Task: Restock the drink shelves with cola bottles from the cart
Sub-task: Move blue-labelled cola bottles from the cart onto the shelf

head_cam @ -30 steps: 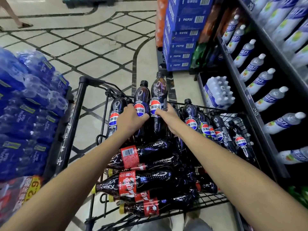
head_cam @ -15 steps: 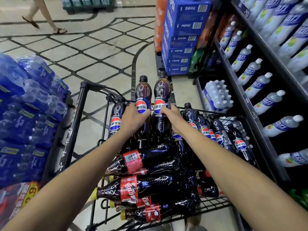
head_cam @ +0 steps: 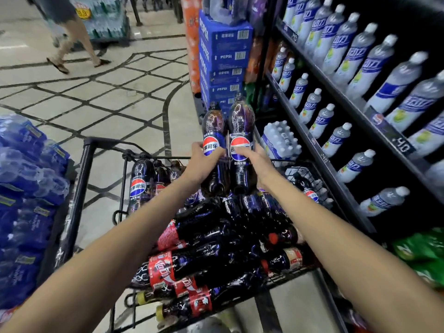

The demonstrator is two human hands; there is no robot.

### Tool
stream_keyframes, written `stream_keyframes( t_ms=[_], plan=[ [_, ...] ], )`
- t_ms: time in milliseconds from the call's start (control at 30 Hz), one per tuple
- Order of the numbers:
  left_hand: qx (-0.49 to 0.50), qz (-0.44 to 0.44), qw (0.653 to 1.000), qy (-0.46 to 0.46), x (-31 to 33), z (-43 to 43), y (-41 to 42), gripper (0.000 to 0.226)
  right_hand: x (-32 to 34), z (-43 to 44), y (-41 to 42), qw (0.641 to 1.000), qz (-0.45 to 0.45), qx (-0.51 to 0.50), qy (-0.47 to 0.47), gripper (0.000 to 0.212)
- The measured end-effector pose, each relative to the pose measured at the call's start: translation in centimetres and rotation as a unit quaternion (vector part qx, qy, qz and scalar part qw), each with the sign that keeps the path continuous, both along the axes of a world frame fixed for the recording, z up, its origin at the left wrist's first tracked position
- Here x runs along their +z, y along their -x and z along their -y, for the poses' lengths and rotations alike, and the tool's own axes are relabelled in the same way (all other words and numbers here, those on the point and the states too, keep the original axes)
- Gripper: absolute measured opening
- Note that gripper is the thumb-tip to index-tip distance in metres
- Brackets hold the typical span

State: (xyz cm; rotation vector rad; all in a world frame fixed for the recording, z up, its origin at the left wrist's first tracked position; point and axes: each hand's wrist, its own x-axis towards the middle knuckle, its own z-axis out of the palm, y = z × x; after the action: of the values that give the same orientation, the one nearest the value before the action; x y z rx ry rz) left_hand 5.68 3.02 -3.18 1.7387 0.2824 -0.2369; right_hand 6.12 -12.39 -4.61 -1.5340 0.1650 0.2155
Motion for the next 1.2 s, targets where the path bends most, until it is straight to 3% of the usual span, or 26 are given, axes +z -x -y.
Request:
stream_keyframes(
  t_ms=[67,333,500,700,833,900,1067,1200],
  plan=[
    [-0.025,-0.009,1.0,0.001,0.5,2.3,1.1,0.047,0.2,2.2,1.5,0.999,0.013,-0.03,0.01,0.025],
    [-0.106,-0.008,0.994,0.003,0.0,12.7,8.3,0.044,1.0,12.0,11.8,0.989,0.031,-0.13,0.07,0.055],
    [-0.196,-0.046,0.978,0.05,-0.3,18.9,16.3,0.081,0.4,17.8,22.0,0.974,-0.001,-0.218,0.057,0.048],
    [-0.298,-0.073,0.946,0.105,-1.2,25.2,27.4,0.062,-1.2,23.5,36.1,0.94,-0.041,-0.338,0.036,0.029],
    [-0.382,-0.063,0.915,0.117,-1.4,29.4,34.7,0.028,-1.3,25.9,45.2,0.915,-0.068,-0.396,0.038,0.072],
    [-0.415,-0.067,0.9,0.115,-1.4,31.5,38.1,0.028,-1.3,27.3,49.3,0.901,-0.072,-0.428,0.031,0.083],
    [-0.46,-0.106,0.872,0.127,-1.0,37.3,44.9,0.039,-0.8,31.7,57.5,0.868,-0.077,-0.487,0.057,0.066],
    [-0.497,-0.126,0.846,0.148,-0.8,42.3,48.1,0.032,-0.1,35.2,61.5,0.839,-0.098,-0.532,0.062,0.07]
  ],
)
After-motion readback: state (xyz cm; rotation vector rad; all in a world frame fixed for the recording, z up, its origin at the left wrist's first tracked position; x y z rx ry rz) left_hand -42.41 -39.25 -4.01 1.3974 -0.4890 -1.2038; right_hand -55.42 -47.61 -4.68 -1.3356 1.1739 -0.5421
